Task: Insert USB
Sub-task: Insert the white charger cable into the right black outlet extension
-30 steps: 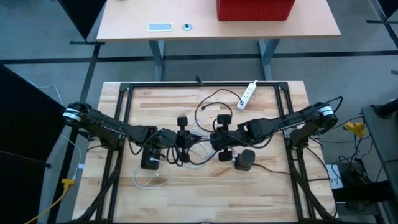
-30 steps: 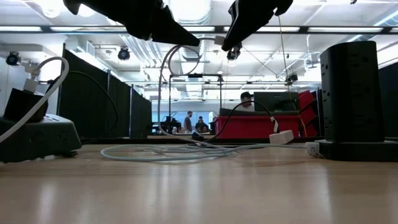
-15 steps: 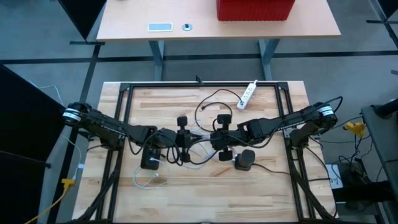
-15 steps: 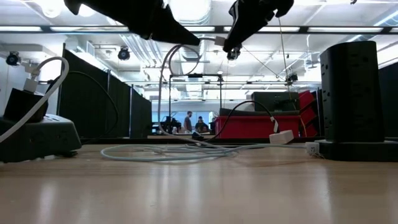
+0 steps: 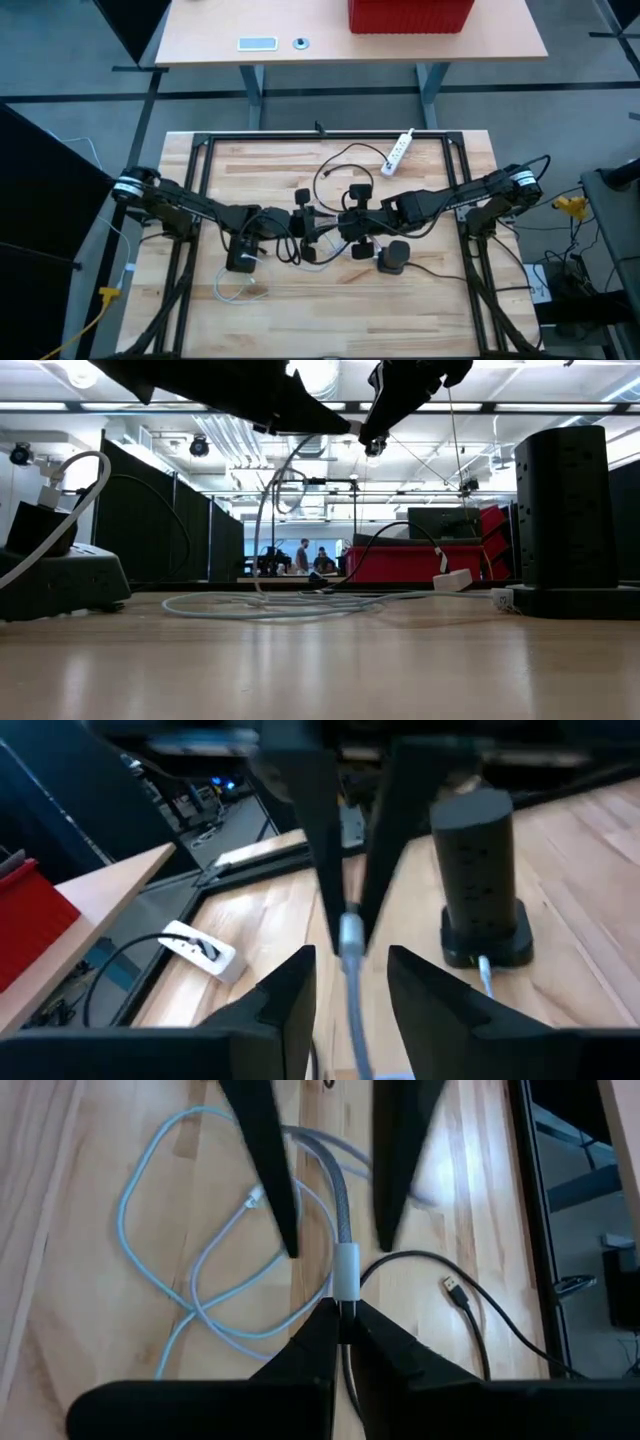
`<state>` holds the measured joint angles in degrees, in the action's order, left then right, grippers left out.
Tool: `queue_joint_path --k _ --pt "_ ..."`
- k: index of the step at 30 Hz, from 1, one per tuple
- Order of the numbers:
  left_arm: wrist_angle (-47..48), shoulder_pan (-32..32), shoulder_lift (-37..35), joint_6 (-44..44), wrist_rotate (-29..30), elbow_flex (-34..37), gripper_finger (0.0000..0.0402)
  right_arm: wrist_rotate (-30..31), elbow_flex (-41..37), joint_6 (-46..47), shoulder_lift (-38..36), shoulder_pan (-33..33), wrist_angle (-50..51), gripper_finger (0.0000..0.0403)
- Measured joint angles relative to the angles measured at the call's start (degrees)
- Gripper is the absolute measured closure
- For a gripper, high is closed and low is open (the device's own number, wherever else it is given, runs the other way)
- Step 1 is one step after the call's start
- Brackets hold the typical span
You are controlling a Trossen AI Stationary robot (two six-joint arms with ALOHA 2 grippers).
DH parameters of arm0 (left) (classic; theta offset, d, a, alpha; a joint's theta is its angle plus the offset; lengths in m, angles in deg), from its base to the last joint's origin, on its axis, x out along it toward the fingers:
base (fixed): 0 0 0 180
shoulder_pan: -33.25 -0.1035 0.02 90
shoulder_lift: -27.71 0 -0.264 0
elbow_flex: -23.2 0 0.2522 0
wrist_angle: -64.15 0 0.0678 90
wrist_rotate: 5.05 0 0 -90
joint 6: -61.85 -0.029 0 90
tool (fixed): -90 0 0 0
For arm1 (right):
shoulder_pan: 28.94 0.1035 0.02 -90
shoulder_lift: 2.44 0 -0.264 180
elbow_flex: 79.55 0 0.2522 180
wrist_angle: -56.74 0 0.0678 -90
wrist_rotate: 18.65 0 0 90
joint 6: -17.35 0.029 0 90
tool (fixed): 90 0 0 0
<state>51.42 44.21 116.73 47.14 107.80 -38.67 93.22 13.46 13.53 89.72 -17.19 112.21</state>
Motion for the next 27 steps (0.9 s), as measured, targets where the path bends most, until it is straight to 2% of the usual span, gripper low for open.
queue_joint_path --k 7,23,27 --pt "0.30 0.02 0.00 -0.21 0.12 -0.01 0.0307 -0.02 0.00 -0.20 0.00 0.00 0.01 0.0398" --pt "0.44 0.02 0.00 -0.70 0.15 -0.01 0.0396 -0.90 0.00 0.91 0.00 0.00 -0.04 0.0398" --pt "0.64 0.02 0.00 -0.80 0.16 0.00 0.0399 -1.31 0.00 1.94 -0.09 0.00 -0.03 0.0367"
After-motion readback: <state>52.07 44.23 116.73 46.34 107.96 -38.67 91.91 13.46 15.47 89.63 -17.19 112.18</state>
